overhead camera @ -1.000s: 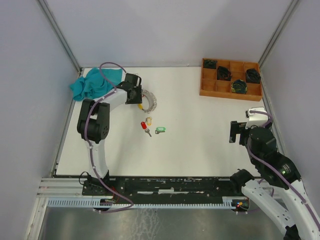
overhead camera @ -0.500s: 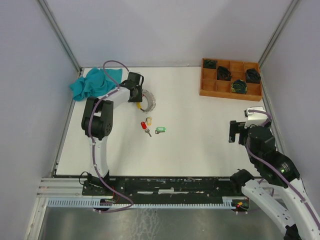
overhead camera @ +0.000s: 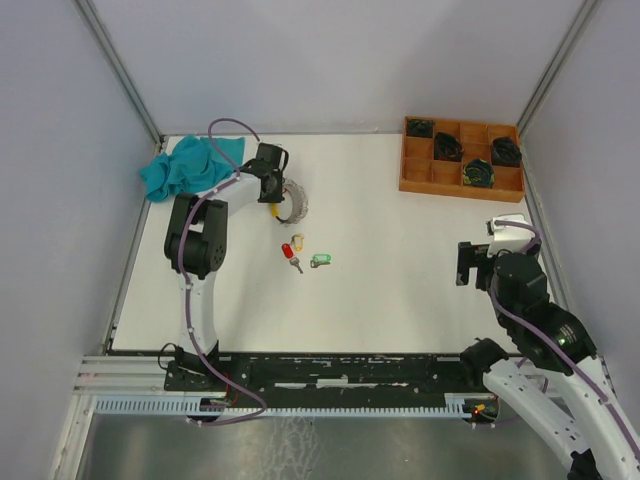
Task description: Put the keys on the keyring
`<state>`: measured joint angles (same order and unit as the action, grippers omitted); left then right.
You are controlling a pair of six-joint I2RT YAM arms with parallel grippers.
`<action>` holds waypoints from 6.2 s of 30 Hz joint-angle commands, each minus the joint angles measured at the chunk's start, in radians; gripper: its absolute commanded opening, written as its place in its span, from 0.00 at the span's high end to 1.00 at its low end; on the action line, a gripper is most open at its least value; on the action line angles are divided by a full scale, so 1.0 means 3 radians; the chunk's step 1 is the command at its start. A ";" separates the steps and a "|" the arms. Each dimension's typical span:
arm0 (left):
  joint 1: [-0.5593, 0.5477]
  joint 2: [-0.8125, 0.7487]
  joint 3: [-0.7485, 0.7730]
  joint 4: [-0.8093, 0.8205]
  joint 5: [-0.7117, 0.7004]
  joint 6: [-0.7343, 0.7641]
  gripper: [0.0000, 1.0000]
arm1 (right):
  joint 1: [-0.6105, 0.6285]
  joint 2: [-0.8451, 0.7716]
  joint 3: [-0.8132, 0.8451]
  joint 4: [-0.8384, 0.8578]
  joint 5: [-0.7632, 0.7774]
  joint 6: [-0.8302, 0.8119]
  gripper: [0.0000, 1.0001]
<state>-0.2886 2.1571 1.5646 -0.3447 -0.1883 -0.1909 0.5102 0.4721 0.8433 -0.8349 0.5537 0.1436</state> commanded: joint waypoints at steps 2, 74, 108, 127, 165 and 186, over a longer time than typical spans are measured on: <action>-0.0023 -0.0235 0.0094 0.0132 -0.0234 0.0331 0.97 | -0.0002 -0.0140 -0.0112 0.0241 0.0025 -0.0047 0.00; -0.2112 -0.2023 -0.1517 -0.0146 0.0574 0.1518 0.97 | 0.0000 0.0752 -0.1266 0.2445 -0.2336 -0.0079 0.12; -0.2200 -0.1750 -0.1825 -0.0323 0.0224 0.1244 0.97 | 0.0039 0.1358 -0.1153 0.2371 -0.2873 0.0314 0.27; -0.2202 -0.1918 -0.1836 -0.0301 0.0289 0.1304 0.97 | 0.0179 0.2169 -0.1550 0.3672 -0.3077 0.1032 0.39; -0.2203 -0.1692 -0.1846 -0.0378 0.0272 0.1373 0.97 | 0.0432 0.3829 -0.1574 0.5437 -0.3501 0.0814 0.61; -0.2197 -0.1720 -0.1841 -0.0369 0.0313 0.1287 0.97 | 0.0442 0.3426 -0.1636 0.4976 -0.3401 0.0625 0.93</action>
<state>-0.9440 1.6596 1.0046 -0.4751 -0.1043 0.2085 0.6395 1.5929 0.3489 0.7223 -0.4862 0.3786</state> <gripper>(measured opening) 0.272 0.115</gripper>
